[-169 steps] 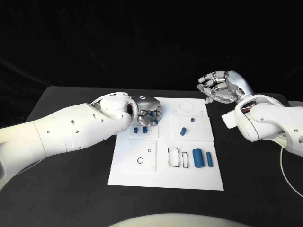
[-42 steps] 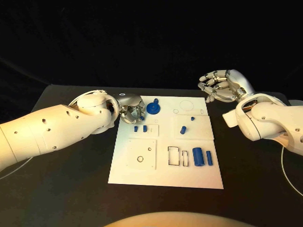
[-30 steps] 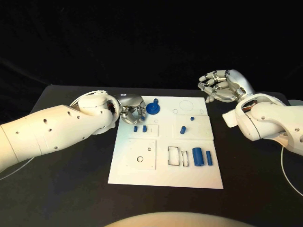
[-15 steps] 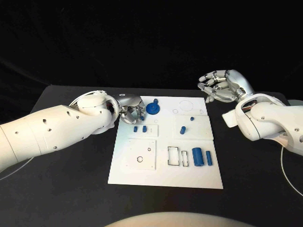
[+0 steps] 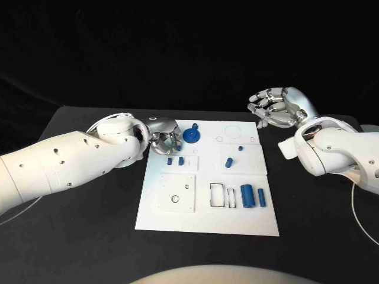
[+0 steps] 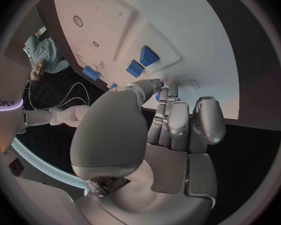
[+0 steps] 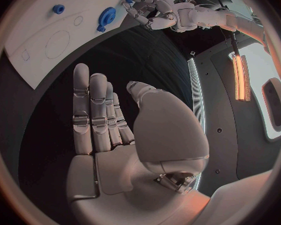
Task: Assemble the parts on the task board
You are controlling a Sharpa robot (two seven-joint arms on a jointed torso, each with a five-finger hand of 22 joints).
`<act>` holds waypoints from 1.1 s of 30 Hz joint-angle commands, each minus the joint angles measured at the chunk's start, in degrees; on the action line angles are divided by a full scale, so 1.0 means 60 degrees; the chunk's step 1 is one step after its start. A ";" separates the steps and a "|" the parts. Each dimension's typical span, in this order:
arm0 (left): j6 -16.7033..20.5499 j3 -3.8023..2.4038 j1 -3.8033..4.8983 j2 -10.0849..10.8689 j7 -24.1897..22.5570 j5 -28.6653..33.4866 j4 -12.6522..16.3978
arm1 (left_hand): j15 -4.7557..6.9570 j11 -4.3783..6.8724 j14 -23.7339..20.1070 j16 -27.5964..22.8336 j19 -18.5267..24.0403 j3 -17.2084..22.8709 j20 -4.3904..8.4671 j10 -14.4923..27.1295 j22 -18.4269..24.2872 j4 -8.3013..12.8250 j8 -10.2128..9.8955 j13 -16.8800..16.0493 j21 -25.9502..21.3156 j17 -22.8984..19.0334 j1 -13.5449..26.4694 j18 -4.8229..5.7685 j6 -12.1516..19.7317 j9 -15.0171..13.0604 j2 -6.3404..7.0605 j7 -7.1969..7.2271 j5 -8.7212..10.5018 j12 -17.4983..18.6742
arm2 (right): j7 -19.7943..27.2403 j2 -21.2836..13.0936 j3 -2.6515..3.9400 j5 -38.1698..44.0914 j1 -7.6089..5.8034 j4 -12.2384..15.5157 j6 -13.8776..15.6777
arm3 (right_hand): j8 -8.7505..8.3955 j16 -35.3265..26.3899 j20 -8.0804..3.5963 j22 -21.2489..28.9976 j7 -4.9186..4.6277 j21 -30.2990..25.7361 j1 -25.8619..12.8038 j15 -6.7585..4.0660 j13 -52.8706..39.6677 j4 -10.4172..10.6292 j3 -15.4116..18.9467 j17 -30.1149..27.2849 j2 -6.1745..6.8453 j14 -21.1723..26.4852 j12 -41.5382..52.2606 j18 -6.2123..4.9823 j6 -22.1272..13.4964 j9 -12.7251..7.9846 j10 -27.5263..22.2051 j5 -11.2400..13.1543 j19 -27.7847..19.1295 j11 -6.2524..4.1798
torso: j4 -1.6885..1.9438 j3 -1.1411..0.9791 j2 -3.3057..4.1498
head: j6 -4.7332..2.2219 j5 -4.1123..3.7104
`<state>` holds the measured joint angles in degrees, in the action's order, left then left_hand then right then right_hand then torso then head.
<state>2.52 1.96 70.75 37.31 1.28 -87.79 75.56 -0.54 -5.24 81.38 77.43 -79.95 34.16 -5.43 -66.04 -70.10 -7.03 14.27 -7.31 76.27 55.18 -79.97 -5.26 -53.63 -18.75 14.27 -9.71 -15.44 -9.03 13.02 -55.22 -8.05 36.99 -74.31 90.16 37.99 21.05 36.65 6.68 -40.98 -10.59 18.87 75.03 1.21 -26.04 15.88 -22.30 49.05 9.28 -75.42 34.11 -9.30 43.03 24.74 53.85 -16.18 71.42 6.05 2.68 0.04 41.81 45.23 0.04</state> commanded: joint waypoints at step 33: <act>0.2291 -0.0072 -0.0031 0.0683 -0.1939 0.2408 0.0338 | -0.0223 -0.0247 -0.0950 -0.0957 0.1083 0.0104 -0.0230 0.0465 0.1802 0.0181 -0.0336 -0.0001 -0.1435 -0.2110 0.0135 -0.0311 0.0065 0.0279 0.0032 -0.0119 0.0017 0.0543 | -0.1640 -0.0074 0.0003 0.3284 0.0006 -0.0270 -0.2597 | -0.0485 0.5155 -0.0245 -0.4205 0.0154 0.5800 0.0929 -0.0226 0.2069 -0.1189 -0.1149 0.3757 0.0442 -0.1838 -0.2519 0.0532 0.1175 -0.0518 0.1381 0.0756 0.1716 -0.0190 | -0.0016 0.0009 -0.0004 | -0.0167 -0.0174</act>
<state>8.76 1.61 70.54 41.20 -3.42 -82.87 77.23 -1.81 -6.56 76.28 72.21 -74.01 34.86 -6.81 -63.06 -60.24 -6.00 11.95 -7.25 68.41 43.53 -79.68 -6.22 -52.95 -17.16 14.57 -10.41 -15.45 -5.61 7.70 -55.68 -8.04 45.98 -74.31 88.68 30.36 18.36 66.39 5.28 -64.95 -9.69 51.97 80.47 0.06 -13.94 8.92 -28.95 70.77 11.70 -83.76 19.49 -6.76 49.74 21.75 61.70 -11.85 81.43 5.02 2.60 0.08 41.80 44.56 -0.70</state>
